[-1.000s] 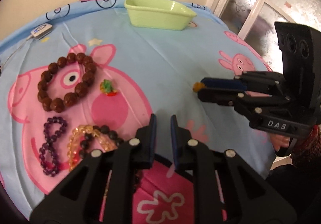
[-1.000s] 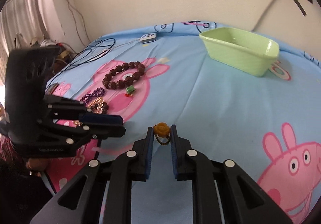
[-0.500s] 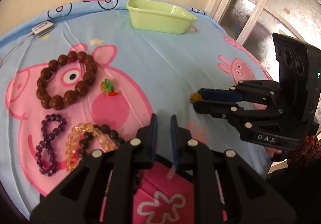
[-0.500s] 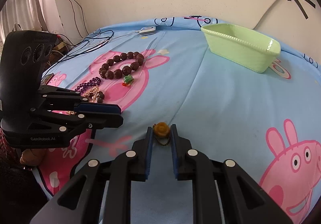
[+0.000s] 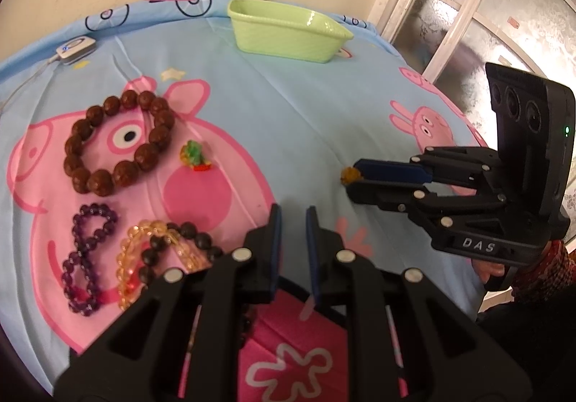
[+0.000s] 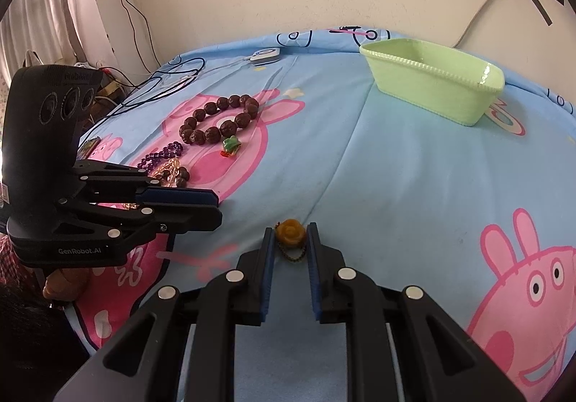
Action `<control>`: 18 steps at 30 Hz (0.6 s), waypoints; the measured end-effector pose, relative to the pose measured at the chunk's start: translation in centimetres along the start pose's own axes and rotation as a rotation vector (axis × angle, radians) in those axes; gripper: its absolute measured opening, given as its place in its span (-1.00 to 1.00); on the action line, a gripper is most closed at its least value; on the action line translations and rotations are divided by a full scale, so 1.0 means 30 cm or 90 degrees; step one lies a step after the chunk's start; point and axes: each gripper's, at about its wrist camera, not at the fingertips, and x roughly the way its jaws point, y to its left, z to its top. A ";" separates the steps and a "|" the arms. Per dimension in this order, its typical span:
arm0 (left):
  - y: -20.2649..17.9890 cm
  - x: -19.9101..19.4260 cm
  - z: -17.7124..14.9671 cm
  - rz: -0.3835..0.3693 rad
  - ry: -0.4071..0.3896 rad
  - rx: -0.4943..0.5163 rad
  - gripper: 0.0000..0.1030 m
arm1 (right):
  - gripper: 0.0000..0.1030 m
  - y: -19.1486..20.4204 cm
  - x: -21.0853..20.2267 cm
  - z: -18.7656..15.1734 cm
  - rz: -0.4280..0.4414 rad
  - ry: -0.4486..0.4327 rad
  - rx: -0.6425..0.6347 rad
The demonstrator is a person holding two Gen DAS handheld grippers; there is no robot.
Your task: Organize jewelry
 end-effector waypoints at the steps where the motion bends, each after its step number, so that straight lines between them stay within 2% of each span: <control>1: 0.001 0.000 0.000 0.000 0.000 0.000 -0.73 | -1.00 0.000 0.000 0.000 0.000 0.000 0.000; 18: 0.012 -0.002 -0.001 -0.013 0.000 -0.008 -0.73 | -1.00 -0.003 -0.001 0.003 -0.001 0.001 -0.001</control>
